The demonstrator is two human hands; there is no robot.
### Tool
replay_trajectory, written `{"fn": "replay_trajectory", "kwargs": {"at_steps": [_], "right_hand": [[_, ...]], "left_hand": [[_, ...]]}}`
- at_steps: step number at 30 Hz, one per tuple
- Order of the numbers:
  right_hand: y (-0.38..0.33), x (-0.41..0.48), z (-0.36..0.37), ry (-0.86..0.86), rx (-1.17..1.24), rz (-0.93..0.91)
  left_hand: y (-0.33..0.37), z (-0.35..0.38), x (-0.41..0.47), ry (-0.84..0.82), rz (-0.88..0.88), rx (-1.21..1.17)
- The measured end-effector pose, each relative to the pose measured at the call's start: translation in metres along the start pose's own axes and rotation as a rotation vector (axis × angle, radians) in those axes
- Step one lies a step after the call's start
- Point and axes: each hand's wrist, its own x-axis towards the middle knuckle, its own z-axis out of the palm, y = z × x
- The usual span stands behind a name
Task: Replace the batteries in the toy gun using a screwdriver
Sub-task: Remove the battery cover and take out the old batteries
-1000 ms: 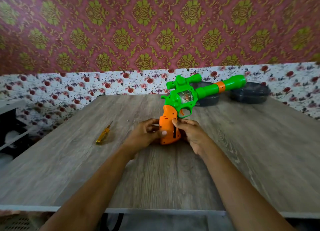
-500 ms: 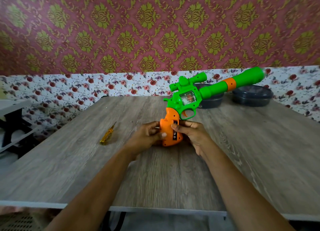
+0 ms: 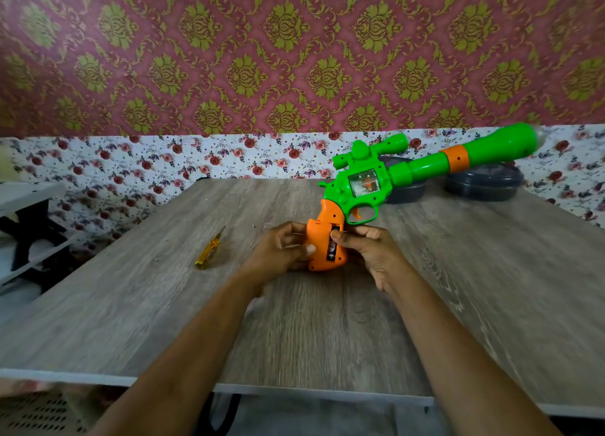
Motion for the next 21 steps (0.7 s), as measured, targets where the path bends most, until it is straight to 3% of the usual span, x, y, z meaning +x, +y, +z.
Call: {"fn": "replay_trajectory", "kwargs": {"at_steps": [7,10,13,15,21], "right_hand": [[0.0,0.002,-0.001,0.028,0.007,0.014],[0.002,0.005,-0.004,0.025,0.012,0.039],[0.002,0.005,-0.005,0.022,0.005,0.066],[0.001,0.002,-0.005,0.019,0.003,0.076],[-0.001,0.001,-0.004,0.01,0.014,0.072]], "left_hand": [[0.01,-0.011,-0.003,0.081,-0.036,-0.049],[0.011,-0.019,-0.003,0.272,-0.018,-0.071],[0.004,-0.025,-0.001,0.593,0.138,0.308],[-0.001,-0.028,0.002,0.69,0.205,0.508],[0.0,-0.042,0.038,0.541,0.274,0.962]]}}
